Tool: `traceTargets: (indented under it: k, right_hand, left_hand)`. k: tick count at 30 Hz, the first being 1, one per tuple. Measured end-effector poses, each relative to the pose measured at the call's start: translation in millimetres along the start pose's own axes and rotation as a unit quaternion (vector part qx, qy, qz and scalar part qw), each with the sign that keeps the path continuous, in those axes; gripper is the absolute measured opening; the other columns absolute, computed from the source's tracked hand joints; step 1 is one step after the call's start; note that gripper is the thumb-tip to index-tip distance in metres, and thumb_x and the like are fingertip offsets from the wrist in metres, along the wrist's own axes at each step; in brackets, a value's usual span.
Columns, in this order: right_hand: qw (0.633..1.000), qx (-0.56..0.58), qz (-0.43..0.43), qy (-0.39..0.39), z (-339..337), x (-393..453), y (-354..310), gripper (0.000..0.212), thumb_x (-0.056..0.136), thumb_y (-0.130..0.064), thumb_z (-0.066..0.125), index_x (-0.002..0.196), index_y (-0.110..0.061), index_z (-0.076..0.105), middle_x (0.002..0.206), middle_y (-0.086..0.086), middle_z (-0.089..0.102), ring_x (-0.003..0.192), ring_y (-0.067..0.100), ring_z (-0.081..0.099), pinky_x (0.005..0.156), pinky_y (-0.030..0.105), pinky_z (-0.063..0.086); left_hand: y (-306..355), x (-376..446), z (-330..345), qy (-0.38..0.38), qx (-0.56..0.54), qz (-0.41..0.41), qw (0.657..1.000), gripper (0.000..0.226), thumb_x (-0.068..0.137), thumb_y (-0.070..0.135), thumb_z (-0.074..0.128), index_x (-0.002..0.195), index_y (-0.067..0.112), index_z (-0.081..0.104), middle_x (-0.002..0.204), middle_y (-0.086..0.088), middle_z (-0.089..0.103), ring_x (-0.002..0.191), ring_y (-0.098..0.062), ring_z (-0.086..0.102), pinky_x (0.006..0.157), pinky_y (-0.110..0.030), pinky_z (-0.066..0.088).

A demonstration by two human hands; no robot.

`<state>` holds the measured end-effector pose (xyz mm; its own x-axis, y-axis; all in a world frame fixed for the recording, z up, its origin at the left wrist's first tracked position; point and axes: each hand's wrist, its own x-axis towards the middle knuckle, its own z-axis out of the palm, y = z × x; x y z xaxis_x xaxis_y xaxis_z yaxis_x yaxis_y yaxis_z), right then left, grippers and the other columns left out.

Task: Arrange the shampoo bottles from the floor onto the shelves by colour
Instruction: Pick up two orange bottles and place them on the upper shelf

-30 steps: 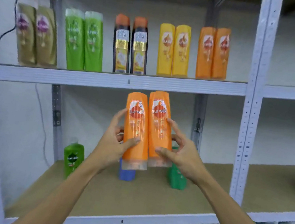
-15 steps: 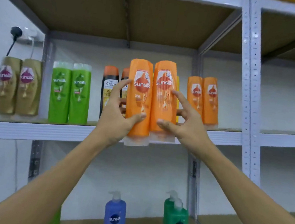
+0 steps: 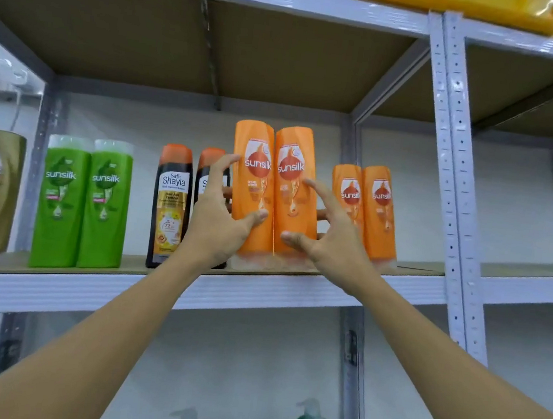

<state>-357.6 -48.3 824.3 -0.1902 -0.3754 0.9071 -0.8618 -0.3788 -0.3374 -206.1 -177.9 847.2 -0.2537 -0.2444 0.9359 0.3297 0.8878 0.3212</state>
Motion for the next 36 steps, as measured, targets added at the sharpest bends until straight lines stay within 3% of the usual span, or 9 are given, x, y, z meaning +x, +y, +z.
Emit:
traceTargets:
  k: [5,8,12,16,18,23,27,31,36]
  right_hand:
    - [0.999,0.016,0.036,-0.001,16.5,-11.3,26.2,0.081,0.086,-0.032,0.079,0.151,-0.045,0.031,0.136,-0.016,0.045,0.121,0.008,0.053,0.09,0.031,0.059]
    - [0.999,0.035,0.035,-0.004,17.5,-11.2,27.0,0.083,0.086,-0.033,0.078,0.151,-0.047,0.03,0.141,-0.011,0.046,0.122,0.011,0.054,0.091,0.034,0.06]
    - [0.999,0.021,0.029,-0.001,17.0,-9.1,26.9,0.084,0.087,-0.033,0.077,0.153,-0.045,0.026,0.148,-0.014,0.04,0.127,0.01,0.05,0.097,0.04,0.057]
    - [0.999,-0.005,0.035,-0.04,7.8,-8.2,28.9,0.088,0.09,-0.034,0.075,0.155,-0.048,0.017,0.15,-0.017,0.034,0.126,0.008,0.048,0.097,0.036,0.056]
    - [0.997,-0.009,0.045,-0.066,2.3,-9.0,29.8,0.089,0.091,-0.032,0.074,0.155,-0.05,0.014,0.154,-0.013,0.032,0.124,0.009,0.049,0.094,0.033,0.055]
    - [0.996,-0.015,0.045,-0.071,-1.8,-12.4,29.6,0.088,0.092,-0.027,0.073,0.155,-0.05,0.016,0.151,-0.01,0.036,0.121,0.012,0.053,0.095,0.036,0.057]
    - [0.998,-0.024,0.046,-0.048,-8.9,-14.0,35.6,0.086,0.091,-0.028,0.074,0.153,-0.051,0.019,0.142,-0.011,0.043,0.106,0.007,0.061,0.085,0.026,0.058]
    - [0.997,-0.062,0.042,-0.024,-25.3,-16.9,45.5,0.085,0.09,-0.03,0.075,0.154,-0.047,0.022,0.142,-0.016,0.04,0.102,-0.001,0.056,0.08,0.015,0.052]
    - [0.993,-0.112,0.045,0.01,-52.7,-23.3,59.3,0.084,0.089,-0.034,0.076,0.153,-0.048,0.023,0.153,-0.009,0.039,0.128,0.016,0.051,0.099,0.039,0.055]
  left_hand:
    - [-27.1,-13.4,4.4,-0.035,-0.008,-0.044,0.998,0.08,0.089,0.02,0.074,0.148,0.039,0.024,0.139,0.004,0.046,0.114,-0.013,0.057,0.061,-0.01,0.053]
    - [-26.0,-13.2,-1.0,-0.067,0.028,-0.047,0.996,0.085,0.09,0.029,0.072,0.152,0.042,0.014,0.148,0.004,0.04,0.124,-0.014,0.051,0.065,-0.01,0.051]
    - [-25.6,-19.8,-8.2,-0.107,0.083,-0.039,0.99,0.09,0.093,0.036,0.067,0.155,0.045,0.002,0.142,0.013,0.039,0.117,-0.01,0.052,0.072,-0.009,0.047]
    - [-29.3,-27.6,-15.8,-0.15,0.093,-0.05,0.983,0.095,0.09,0.044,0.067,0.152,0.053,-0.005,0.15,0.013,0.032,0.12,-0.011,0.049,0.097,-0.036,0.051]
    - [-28.3,-26.6,-18.6,-0.165,0.1,-0.057,0.98,0.099,0.089,0.042,0.07,0.151,0.055,-0.006,0.154,0.01,0.03,0.124,-0.015,0.049,0.102,-0.046,0.05]
    - [-24.8,-27.4,-11.6,-0.157,0.102,-0.055,0.981,0.102,0.088,0.032,0.074,0.152,0.052,-0.003,0.135,0.008,0.041,0.097,-0.001,0.058,0.081,-0.027,0.051]
    - [-22.5,-26.2,3.6,-0.153,0.094,-0.066,0.982,0.101,0.087,0.033,0.076,0.151,0.054,0.0,0.132,0.0,0.051,0.096,-0.014,0.067,0.086,-0.041,0.058]
    - [-19.8,-22.3,26.9,-0.166,0.1,-0.069,0.979,0.105,0.088,0.031,0.075,0.151,0.052,-0.006,0.136,0.002,0.051,0.1,-0.017,0.066,0.087,-0.035,0.055]
    - [-14.5,-19.0,62.6,-0.183,0.095,-0.065,0.976,0.11,0.087,0.027,0.076,0.151,0.05,-0.01,0.149,-0.002,0.045,0.116,-0.023,0.061,0.097,-0.04,0.054]
